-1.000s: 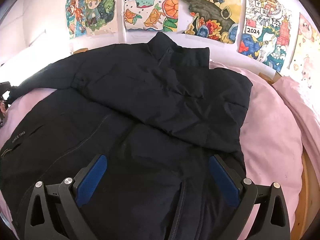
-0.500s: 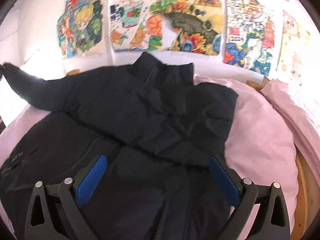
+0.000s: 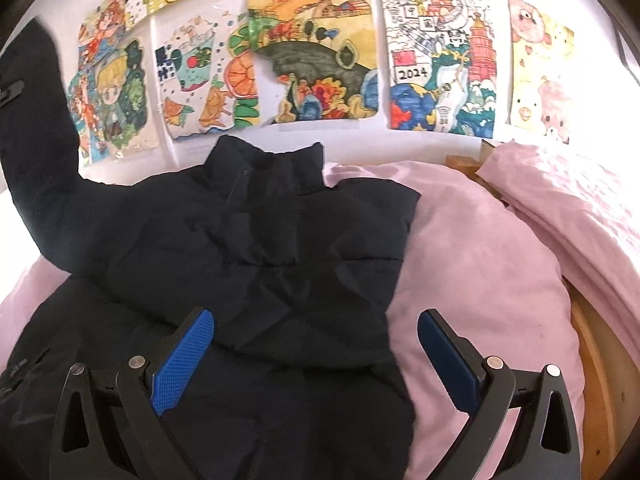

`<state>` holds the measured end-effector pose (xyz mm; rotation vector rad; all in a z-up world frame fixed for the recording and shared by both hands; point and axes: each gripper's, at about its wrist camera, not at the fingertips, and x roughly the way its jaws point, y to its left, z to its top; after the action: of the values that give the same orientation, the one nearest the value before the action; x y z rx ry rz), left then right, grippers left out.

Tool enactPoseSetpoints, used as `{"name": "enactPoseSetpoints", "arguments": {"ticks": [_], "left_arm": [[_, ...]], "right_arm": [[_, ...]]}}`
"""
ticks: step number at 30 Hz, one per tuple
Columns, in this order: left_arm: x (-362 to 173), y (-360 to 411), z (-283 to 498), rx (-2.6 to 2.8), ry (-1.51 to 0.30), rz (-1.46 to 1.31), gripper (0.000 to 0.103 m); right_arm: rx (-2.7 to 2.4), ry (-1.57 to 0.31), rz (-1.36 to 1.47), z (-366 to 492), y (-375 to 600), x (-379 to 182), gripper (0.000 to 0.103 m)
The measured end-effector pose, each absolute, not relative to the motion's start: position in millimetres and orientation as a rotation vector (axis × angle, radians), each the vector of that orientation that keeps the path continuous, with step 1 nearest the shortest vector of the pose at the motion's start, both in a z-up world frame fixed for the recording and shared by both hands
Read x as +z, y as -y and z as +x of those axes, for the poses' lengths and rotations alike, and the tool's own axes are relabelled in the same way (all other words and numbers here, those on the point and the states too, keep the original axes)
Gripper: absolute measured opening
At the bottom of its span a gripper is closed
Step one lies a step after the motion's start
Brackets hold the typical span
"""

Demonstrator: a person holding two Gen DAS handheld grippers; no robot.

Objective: Fold large clothes

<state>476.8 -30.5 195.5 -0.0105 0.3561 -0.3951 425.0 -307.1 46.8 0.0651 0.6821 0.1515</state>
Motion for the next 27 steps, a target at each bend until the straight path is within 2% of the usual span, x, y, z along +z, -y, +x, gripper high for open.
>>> {"name": "enactPoseSetpoints", "arguments": {"ticks": [5, 12, 18, 27], "left_arm": [[149.9, 88.4, 497.3, -0.478, -0.442, 0.049, 0.007], [70.5, 122.4, 511.0, -0.559, -0.584, 0.084, 0.007], [-4.0, 140.9, 520.1, -0.616, -0.754, 0.117, 0.007], [-29.3, 131.4, 520.2, -0.657, -0.800, 0.079, 0.007]], "right_arm": [[0.132, -0.692, 0.080, 431.8, 322.0, 36.5, 0.103], [0.139, -0.700, 0.135, 442.0, 340.5, 22.3, 0.103], [0.176, -0.726, 0.299, 456.6, 362.9, 8.9, 0.103], [0.414, -0.699, 0.678, 472.1, 389.1, 2.9, 0.103]]}}
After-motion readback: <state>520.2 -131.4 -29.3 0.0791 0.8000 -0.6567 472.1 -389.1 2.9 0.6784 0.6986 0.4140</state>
